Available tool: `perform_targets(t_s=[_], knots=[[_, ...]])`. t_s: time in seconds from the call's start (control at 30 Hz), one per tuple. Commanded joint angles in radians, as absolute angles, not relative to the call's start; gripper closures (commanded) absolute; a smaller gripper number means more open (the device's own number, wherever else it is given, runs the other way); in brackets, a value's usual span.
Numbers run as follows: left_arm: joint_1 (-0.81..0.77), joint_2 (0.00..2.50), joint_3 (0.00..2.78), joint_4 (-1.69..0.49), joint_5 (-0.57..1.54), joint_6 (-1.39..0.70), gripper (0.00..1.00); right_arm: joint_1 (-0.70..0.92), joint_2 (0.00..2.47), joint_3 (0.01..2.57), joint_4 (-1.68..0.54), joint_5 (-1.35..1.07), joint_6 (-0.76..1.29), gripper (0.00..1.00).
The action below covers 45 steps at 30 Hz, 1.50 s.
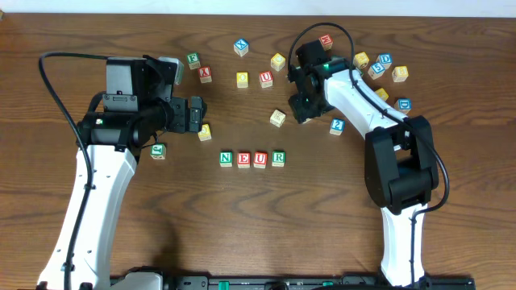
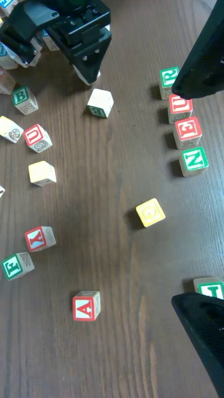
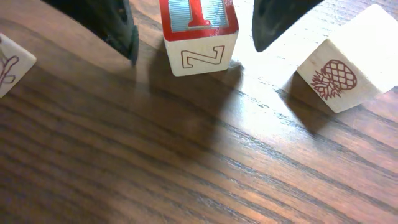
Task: Spell out NEURIPS
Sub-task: 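Close the right gripper on the red I block and lift it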
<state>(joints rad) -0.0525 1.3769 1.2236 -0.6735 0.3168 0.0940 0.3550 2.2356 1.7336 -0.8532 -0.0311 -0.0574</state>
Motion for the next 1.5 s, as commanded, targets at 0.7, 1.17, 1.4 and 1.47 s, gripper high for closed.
perform_targets(t_s=[0.7,1.17,1.4,1.47], knots=[[-0.049,1.368,1.248,-0.674,0.328,0.101,0.02,0.353,2.227,1.756,-0.896,-0.059,-0.065,0.59],[-0.049,1.368,1.248,-0.674,0.328,0.101,0.02,0.351,2.227,1.756,-0.906,-0.052,-0.065,0.66],[-0.049,1.368,1.248,-0.674,0.328,0.101,0.02,0.339,2.227,1.756,-0.904,-0.051,-0.065,0.69],[-0.049,1.368,1.248,-0.674,0.329,0.101,0.02,0.337,2.227,1.756,-0.904,-0.051,-0.065,0.70]])
